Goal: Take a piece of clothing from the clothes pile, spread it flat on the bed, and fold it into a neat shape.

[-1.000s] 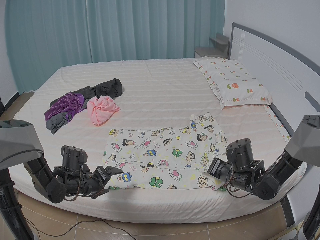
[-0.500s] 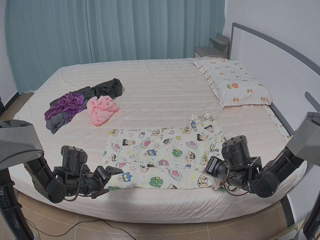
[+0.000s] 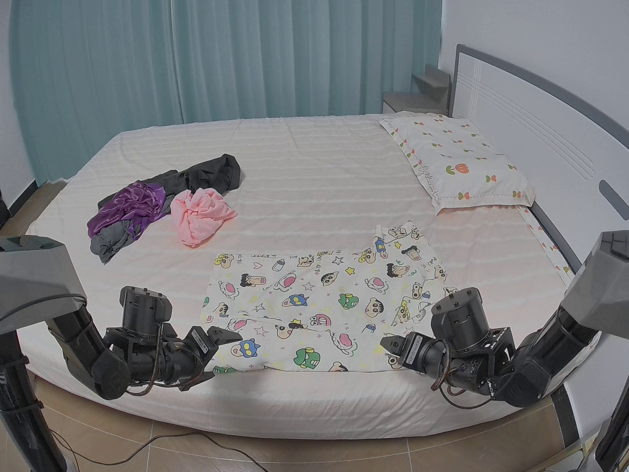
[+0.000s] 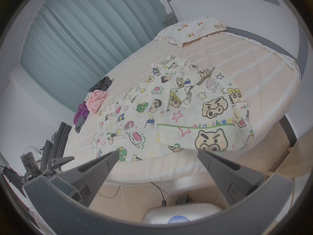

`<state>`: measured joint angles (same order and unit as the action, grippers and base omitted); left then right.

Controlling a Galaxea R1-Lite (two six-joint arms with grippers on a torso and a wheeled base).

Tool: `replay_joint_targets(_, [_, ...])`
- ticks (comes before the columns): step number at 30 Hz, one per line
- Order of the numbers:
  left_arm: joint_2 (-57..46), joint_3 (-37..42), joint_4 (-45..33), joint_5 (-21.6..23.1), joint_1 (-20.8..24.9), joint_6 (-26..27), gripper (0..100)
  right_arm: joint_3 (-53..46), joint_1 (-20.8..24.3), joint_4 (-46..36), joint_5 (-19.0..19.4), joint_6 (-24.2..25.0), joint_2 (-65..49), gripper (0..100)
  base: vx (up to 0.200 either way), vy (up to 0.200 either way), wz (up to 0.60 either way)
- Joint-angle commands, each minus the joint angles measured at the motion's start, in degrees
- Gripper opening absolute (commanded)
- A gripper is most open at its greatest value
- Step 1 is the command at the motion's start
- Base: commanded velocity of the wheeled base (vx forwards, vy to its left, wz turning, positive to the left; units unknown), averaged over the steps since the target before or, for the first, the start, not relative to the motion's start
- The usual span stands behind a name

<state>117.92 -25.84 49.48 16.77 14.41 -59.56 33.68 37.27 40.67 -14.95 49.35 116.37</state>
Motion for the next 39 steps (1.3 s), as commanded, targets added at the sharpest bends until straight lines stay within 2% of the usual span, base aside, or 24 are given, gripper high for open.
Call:
replay_joint_targets(1, [0.12,0.0,0.0,0.01,0.0,-0.03,100,-4.33,-3.17,0.2,0.09,0.05,-2.82,100,0.0,0.0,0.0])
replay_joint_targets(3, [0.12,0.0,0.0,0.01,0.0,-0.03,100,-5.03,-4.57,0.2,0.09,0.05,-2.64,100,0.0,0.0,0.0])
replay_joint_targets(4, [0.12,0.0,0.0,0.01,0.0,-0.03,100,-6.0,-7.3,0.2,0.62,-0.04,-2.29,100,0.0,0.0,0.0])
replay_joint_targets(10, [0.12,0.0,0.0,0.01,0.0,-0.03,100,-7.75,-11.78,0.55,5.28,-0.13,-1.32,100,0.0,0.0,0.0])
replay_joint_targets(17, [0.12,0.0,0.0,0.01,0.0,-0.03,100,-7.05,-13.01,2.66,5.72,-0.13,1.84,100,0.0,0.0,0.0])
replay_joint_targets(20, [0.12,0.0,0.0,0.01,0.0,-0.03,100,-7.05,-13.45,7.5,5.89,-1.01,4.39,100,0.0,0.0,0.0])
replay_joint_targets(21, [0.12,0.0,0.0,0.01,0.0,-0.03,100,-6.96,-13.54,8.46,6.07,-1.27,5.27,0,0.0,0.0,0.0])
replay_joint_targets(30, [0.12,0.0,0.0,0.01,0.0,-0.03,100,-6.79,-14.59,10.57,6.6,-1.45,7.64,0,0.0,0.0,0.0])
replay_joint_targets(39, [0.12,0.0,0.0,0.01,0.0,-0.03,100,-7.49,-16.17,10.05,6.16,-3.56,3.07,0,0.0,0.0,0.0])
